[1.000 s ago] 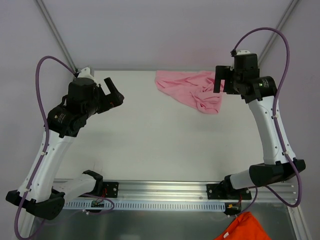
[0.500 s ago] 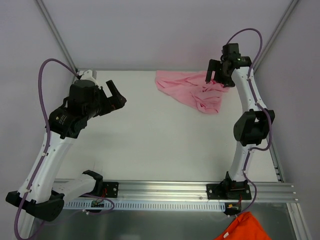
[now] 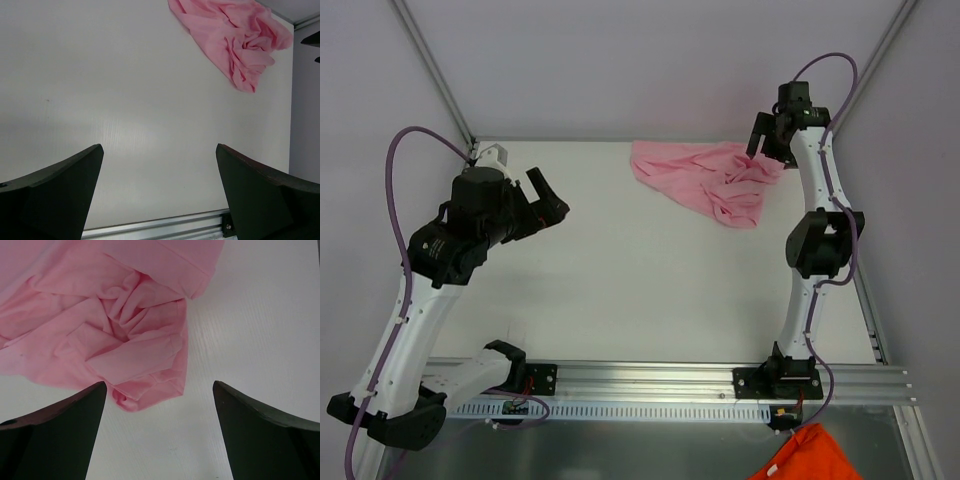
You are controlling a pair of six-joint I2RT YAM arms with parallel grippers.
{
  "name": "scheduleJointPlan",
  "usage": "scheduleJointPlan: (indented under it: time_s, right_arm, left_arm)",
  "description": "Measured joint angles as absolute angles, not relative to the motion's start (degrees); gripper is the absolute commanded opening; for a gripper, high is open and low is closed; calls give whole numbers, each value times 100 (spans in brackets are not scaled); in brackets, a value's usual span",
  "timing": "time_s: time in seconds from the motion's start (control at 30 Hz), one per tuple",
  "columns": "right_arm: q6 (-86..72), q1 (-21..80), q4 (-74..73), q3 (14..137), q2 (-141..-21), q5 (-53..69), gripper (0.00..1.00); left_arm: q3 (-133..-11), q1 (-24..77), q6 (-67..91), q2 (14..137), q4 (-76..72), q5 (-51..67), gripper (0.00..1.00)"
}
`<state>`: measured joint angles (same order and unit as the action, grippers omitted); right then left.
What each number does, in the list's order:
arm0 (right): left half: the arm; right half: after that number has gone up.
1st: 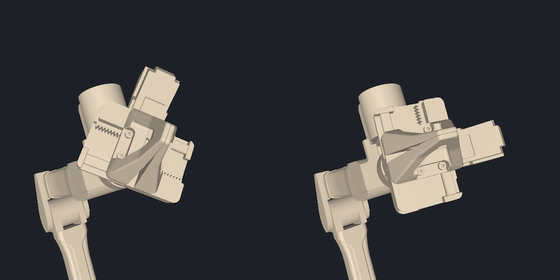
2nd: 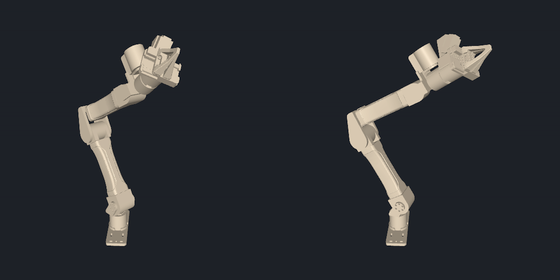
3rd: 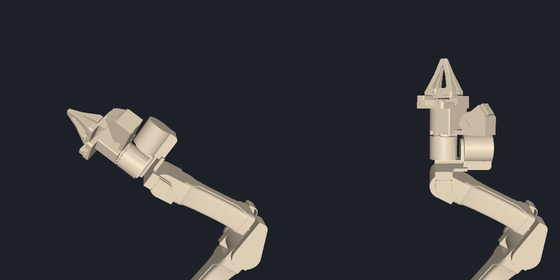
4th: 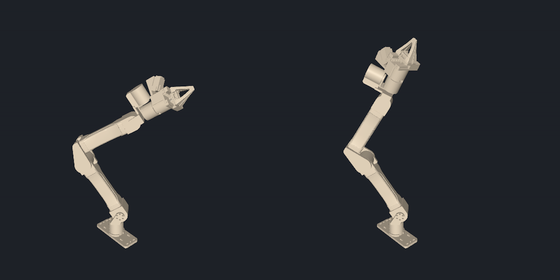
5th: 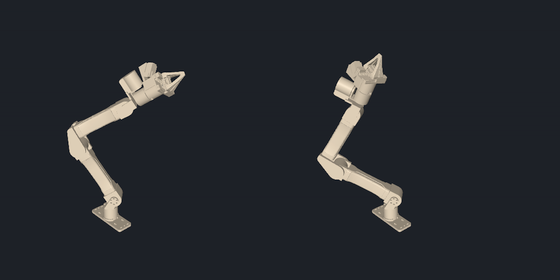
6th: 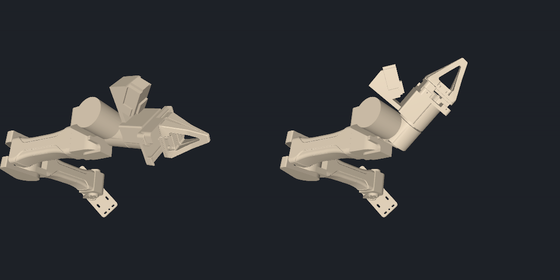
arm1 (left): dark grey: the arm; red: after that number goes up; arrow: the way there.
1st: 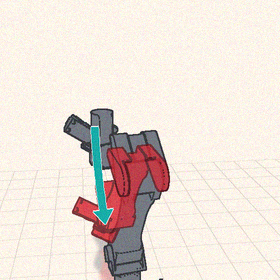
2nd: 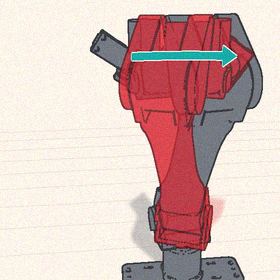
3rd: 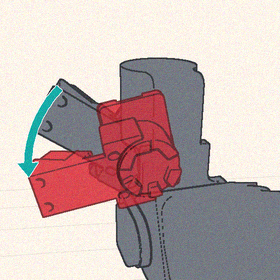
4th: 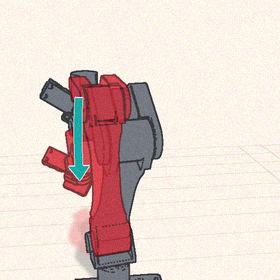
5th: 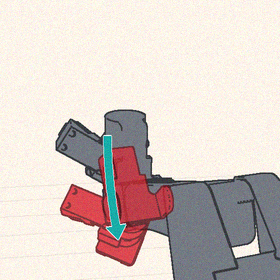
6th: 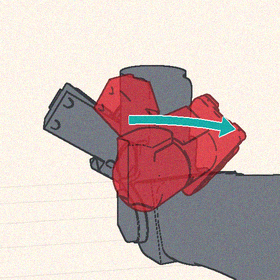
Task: Fold and stack the t-shirts
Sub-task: Move the tshirt to the center of the board
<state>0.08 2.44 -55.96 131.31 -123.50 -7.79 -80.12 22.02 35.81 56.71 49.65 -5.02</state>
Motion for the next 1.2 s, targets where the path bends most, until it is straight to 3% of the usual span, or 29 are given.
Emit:
scheduleJointPlan:
  time_s: [0.6,1.07,1.13,1.2]
  right_arm:
    - [-86,-303,-5159,13096,-13384,-945,86]
    - [-78,-471,-4534,13244,-13673,36,84]
    - [-78,-515,-4453,13273,-13758,102,80]
    - [-58,-548,-4401,13270,-13832,141,65]
  left_arm:
    - [-8060,2202,3728,5424,5551,-506,99]
    - [-8042,2202,3739,5706,5535,-499,99]
    - [-8040,2202,3739,5756,5533,-499,99]
    - [-8038,2202,3739,5771,5531,-499,99]
